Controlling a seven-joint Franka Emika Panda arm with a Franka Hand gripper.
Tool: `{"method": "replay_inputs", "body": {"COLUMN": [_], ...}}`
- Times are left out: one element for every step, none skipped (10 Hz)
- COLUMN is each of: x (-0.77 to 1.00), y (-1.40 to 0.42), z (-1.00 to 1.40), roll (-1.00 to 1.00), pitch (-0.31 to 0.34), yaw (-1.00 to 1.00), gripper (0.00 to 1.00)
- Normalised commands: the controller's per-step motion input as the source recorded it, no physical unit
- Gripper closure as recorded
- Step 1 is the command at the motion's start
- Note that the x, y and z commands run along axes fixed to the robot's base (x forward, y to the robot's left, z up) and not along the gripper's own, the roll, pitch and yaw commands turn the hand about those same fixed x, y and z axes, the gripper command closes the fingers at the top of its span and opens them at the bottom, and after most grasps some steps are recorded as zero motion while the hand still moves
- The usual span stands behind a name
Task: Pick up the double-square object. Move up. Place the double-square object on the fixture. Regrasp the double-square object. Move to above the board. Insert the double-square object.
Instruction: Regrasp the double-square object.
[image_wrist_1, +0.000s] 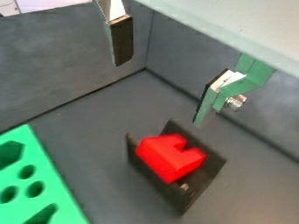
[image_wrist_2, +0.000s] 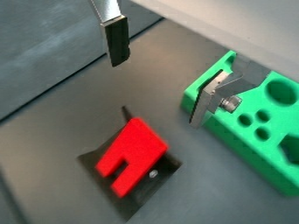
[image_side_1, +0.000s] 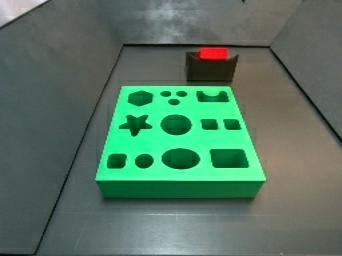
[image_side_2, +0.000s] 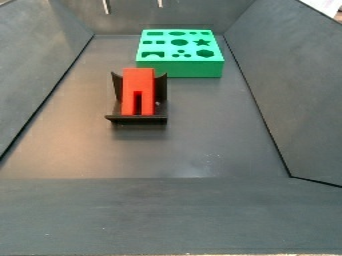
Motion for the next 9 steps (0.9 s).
{"method": "replay_inputs", "body": {"x": [-0.02,-0.01,0.0,0.02,0.03,0.04,0.06,0.07,0.08], "y": [-0.02,-0.02,-0.02,-0.02,-0.02,-0.03,-0.03,-0.03,-0.04], "z": [0.02,0.01,0.0,-0.01,-0.01,-0.01,-0.01,-0.01,-0.01], "roll": [1.0,1.0,1.0,1.0,1.0,1.0,1.0,1.0,1.0], "pitch": [-0.015,-0.012,-0.007,0.001,0.009,0.019,0.043,0.064,0.092], "yaw": [0.03,0.03,0.03,0.04,0.04,0.04,0.05,0.05,0.07], "gripper": [0.0,0.0,0.0,0.0,0.0,0.0,0.0,0.0,0.0]}}
